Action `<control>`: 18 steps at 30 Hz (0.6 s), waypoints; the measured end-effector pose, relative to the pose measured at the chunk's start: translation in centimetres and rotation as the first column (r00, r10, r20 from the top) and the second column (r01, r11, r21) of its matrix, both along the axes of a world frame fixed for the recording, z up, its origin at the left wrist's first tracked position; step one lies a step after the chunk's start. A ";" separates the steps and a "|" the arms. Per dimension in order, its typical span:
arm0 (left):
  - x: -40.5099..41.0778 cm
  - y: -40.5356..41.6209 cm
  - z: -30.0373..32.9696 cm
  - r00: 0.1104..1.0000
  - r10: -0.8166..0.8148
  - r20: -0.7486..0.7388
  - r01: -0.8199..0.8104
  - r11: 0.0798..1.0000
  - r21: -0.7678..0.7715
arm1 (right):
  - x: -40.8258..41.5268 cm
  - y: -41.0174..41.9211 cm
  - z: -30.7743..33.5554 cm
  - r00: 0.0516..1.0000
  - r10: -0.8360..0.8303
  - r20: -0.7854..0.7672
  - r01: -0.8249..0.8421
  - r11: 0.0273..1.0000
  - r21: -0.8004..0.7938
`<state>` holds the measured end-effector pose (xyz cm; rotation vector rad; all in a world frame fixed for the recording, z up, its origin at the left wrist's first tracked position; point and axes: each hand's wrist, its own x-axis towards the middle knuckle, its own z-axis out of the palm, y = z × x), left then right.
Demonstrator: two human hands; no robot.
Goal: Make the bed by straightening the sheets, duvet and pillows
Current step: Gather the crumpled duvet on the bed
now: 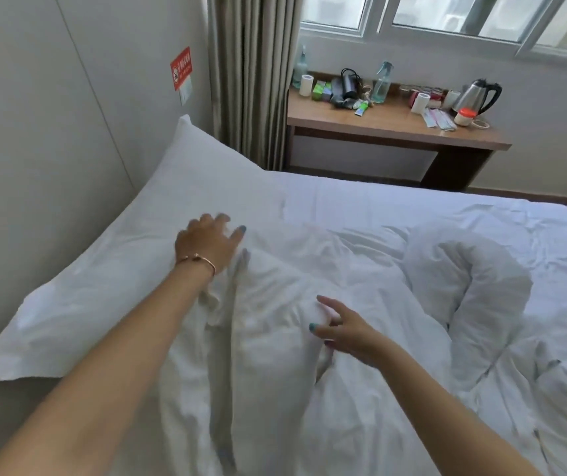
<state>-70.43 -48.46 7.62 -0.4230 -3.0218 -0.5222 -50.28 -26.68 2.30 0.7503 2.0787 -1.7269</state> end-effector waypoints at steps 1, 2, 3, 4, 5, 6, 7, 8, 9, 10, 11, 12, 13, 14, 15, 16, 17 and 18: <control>1.5 0.7 -1.6 0.997 -0.066 0.048 0.067 0.997 -0.024 | 1.2 -0.5 -0.9 0.998 -0.022 0.058 0.030 0.989 -0.142; 2.8 0.9 -3.2 0.992 -0.119 0.048 0.121 0.992 -0.047 | 2.2 -1.0 -1.8 0.997 -0.030 0.076 0.044 0.981 -0.186; 3.7 0.6 -4.7 0.989 -0.149 0.024 0.150 0.986 -0.070 | 2.7 -1.4 -2.6 0.997 -0.010 0.073 0.018 0.994 -0.110; 4.2 0.0 -6.0 0.991 -0.134 0.014 0.135 0.987 -0.090 | 3.0 -2.0 -3.0 0.999 0.006 0.044 -0.008 0.999 0.034; 4.7 -0.7 -7.0 0.997 -0.071 0.026 0.074 0.992 -0.101 | 3.0 -2.5 -3.4 1.000 -0.014 -0.002 0.014 0.980 0.199; 5.0 -1.4 -7.6 0.999 0.021 0.048 -0.016 0.995 -0.099 | 2.7 -2.9 -3.4 0.996 -0.052 -0.070 0.072 0.942 0.328; 5.3 -2.0 -8.1 0.992 0.108 0.062 -0.103 0.991 -0.079 | 2.2 -3.3 -3.2 0.990 -0.077 -0.119 0.120 0.902 0.414; 5.5 -2.5 -8.3 0.984 0.167 0.054 -0.165 0.985 -0.053 | 1.6 -4.0 -2.9 0.989 -0.074 -0.127 0.125 0.876 0.467; 5.7 -3.0 -8.3 0.986 0.165 0.001 -0.164 0.986 -0.039 | 1.0 -4.8 -2.5 0.993 -0.043 -0.106 0.094 0.840 0.535; 5.8 -3.3 -8.3 0.993 0.076 -0.085 -0.082 0.994 -0.067 | 0.4 -5.7 -2.4 0.998 0.019 -0.066 0.025 0.795 0.606; 5.8 -3.5 -8.5 0.983 -0.077 -0.165 0.050 0.986 -0.162 | -0.3 -6.7 -2.4 0.996 0.085 -0.020 -0.050 0.742 0.668; 5.4 -3.6 -8.7 0.946 -0.240 -0.218 0.169 0.938 -0.302 | -1.1 -7.5 -2.9 0.991 0.131 0.023 -0.109 0.698 0.708; 4.6 -3.6 -8.8 0.908 -0.359 -0.218 0.239 0.869 -0.433 | -1.7 -8.2 -3.5 0.983 0.161 0.087 -0.173 0.657 0.734; 3.4 -3.5 -8.7 0.890 -0.415 -0.190 0.267 0.812 -0.519 | -2.3 -8.6 -4.2 0.971 0.183 0.151 -0.234 0.619 0.750; 2.2 -3.2 -8.7 0.881 -0.437 -0.181 0.273 0.783 -0.559 | -2.6 -8.7 -5.0 0.962 0.191 0.198 -0.273 0.581 0.767; 0.9 -2.9 -8.6 0.875 -0.460 -0.147 0.295 0.750 -0.592 | -2.7 -8.1 -5.9 0.960 0.193 0.205 -0.279 0.557 0.783; 0.0 -2.5 -8.4 0.871 -0.476 -0.121 0.314 0.730 -0.607 | -2.7 -7.2 -6.8 0.962 0.212 0.170 -0.262 0.548 0.795; -0.5 -2.1 -7.9 0.881 -0.465 -0.089 0.328 0.736 -0.593 | -2.1 -6.1 -7.4 0.959 0.256 0.122 -0.248 0.547 0.800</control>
